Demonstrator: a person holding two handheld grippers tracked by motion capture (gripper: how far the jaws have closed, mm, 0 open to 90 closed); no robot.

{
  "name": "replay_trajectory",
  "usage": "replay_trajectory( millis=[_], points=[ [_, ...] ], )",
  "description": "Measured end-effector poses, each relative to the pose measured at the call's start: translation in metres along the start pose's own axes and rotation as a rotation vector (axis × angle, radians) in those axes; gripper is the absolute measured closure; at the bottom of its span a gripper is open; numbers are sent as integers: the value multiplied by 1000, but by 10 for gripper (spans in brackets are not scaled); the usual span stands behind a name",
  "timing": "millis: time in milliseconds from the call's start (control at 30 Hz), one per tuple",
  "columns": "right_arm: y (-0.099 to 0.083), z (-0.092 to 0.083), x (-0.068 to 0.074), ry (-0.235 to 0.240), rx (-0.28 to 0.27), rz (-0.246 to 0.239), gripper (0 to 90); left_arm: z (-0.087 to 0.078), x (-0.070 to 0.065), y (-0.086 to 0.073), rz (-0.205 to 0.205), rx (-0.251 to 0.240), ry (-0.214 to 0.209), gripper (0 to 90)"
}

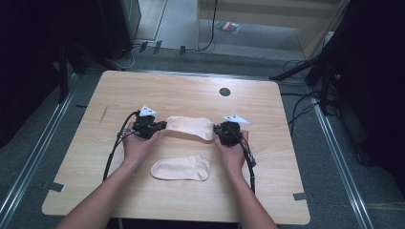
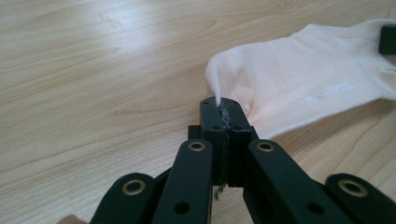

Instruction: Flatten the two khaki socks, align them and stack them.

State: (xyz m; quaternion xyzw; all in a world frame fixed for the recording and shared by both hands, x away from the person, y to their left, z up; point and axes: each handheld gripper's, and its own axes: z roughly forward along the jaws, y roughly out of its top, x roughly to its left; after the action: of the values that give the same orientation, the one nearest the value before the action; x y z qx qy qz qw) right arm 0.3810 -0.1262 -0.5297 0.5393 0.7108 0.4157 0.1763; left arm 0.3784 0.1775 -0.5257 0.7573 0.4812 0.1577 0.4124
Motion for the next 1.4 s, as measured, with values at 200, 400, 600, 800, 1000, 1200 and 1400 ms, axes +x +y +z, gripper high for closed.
replay_trajectory(
  millis=[200, 400, 600, 800, 1000, 1200, 1400],
  points=[
    [-1, -15, 2, 20, -21, -4, 880, -16, -5, -2, 16, -34, -20, 900],
    [-2, -30, 8, 57, -33, -16, 880, -33, -8, -9, 19, -80, -25, 900],
    [-8, -41, 14, 82, -39, -38, 881, -48, -11, -20, 11, -116, -37, 900],
    [-14, -50, 19, 99, -44, -43, 881, -62, -16, -28, 9, -137, -44, 900],
    [-22, -57, 24, 117, -38, -51, 881, -71, -18, -37, -10, -142, -64, 900],
    [-29, -62, 25, 129, -36, -41, 881, -81, -23, -48, -31, -152, -93, 900],
    [-34, -69, 30, 142, -31, -49, 880, -85, -24, -58, -36, -143, -96, 900]
  ],
)
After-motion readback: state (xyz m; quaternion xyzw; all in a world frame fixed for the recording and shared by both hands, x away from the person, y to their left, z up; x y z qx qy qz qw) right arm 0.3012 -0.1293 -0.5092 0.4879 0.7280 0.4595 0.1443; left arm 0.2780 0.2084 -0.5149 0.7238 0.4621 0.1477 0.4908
